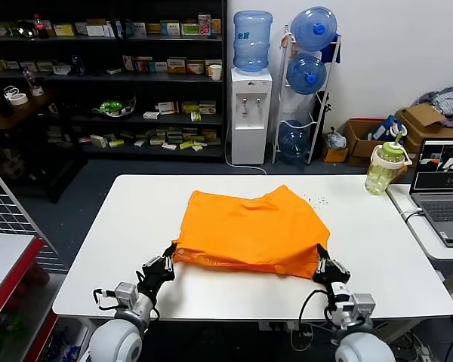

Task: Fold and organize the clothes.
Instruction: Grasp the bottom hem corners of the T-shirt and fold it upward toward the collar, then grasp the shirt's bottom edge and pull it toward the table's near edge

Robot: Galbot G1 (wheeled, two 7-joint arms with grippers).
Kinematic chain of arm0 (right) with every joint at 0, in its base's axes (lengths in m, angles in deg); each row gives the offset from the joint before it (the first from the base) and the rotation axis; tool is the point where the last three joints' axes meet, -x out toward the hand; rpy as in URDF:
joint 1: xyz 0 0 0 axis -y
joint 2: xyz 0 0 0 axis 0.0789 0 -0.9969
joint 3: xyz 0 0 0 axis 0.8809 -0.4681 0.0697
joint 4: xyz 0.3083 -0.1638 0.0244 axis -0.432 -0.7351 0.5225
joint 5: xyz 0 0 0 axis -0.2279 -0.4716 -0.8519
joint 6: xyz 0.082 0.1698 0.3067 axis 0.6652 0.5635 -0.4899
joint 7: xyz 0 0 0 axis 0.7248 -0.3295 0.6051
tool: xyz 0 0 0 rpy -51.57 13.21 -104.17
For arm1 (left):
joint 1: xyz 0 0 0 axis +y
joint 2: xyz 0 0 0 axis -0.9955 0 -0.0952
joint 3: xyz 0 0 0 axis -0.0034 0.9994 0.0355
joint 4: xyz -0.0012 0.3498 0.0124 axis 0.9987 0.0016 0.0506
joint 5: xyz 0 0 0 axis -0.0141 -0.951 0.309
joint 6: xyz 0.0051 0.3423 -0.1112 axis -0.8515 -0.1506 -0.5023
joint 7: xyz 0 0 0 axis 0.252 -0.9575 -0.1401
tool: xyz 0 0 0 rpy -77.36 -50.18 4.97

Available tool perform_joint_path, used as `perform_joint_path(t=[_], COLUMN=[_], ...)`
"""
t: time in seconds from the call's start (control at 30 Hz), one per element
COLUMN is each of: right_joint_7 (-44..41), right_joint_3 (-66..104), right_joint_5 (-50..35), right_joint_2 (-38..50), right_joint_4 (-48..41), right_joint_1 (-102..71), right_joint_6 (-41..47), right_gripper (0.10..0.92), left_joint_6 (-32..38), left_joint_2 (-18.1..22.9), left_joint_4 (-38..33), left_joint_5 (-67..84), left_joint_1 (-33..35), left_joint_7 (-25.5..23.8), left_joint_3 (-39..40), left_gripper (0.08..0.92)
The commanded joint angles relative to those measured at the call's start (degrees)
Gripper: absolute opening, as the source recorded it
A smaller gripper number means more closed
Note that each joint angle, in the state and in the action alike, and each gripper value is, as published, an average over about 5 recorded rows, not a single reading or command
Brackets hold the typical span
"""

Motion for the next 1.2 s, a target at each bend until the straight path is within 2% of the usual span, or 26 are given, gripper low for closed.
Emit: perform_joint_path(t=[0.03,0.17,0.23,0.43,0.73,0.93,1.07,1.2], right_joint_7=[1.5,1.1,0.9,0.0,-5.9,-8.5,-8.2,-7.8], right_joint_3=[-3.6,-5.0,-5.4,-4.7,0.7,3.3,3.6,3.4], right_joint_5=[-2.4,-2.5,-2.5,-1.2,1.1,-0.3,-2.0,-2.7], right_joint_2=[1.2,0.4,0.0,-0.1,4.1,5.6,5.5,5.1], right_joint_4=[-10.0,-12.4,-13.2,-12.7,-6.6,-5.4,-5.8,-6.8], right_joint_1=[13.5,15.2,15.7,14.0,0.0,-3.8,-3.8,-3.0], right_joint_6=[1.8,2.5,2.7,3.6,2.6,5.1,7.1,7.8], right_gripper=[0.124,0.137,0.175,0.346,0.606,0.771,0.818,0.822], left_joint_6=[0.2,-0.4,-1.3,-3.2,-2.8,-1.9,-2.8,-3.7], left_joint_2=[0.5,0.6,0.6,-0.1,-0.8,0.4,0.7,0.5], left_joint_4=[13.3,14.6,14.7,13.0,7.3,8.1,8.9,10.5], left_joint_5=[-1.0,-2.1,-2.6,-3.9,-3.3,-2.0,-0.1,1.0], left_joint_1=[-13.1,-14.2,-14.1,-11.4,-1.2,-0.7,-2.4,-4.4], left_joint_7=[0.0,0.4,0.6,0.8,-0.1,-0.4,0.3,0.6], left_joint_3=[5.0,5.4,5.4,4.4,1.5,1.2,1.8,2.2], left_gripper=[0.090,0.093,0.110,0.258,0.535,0.692,0.802,0.821])
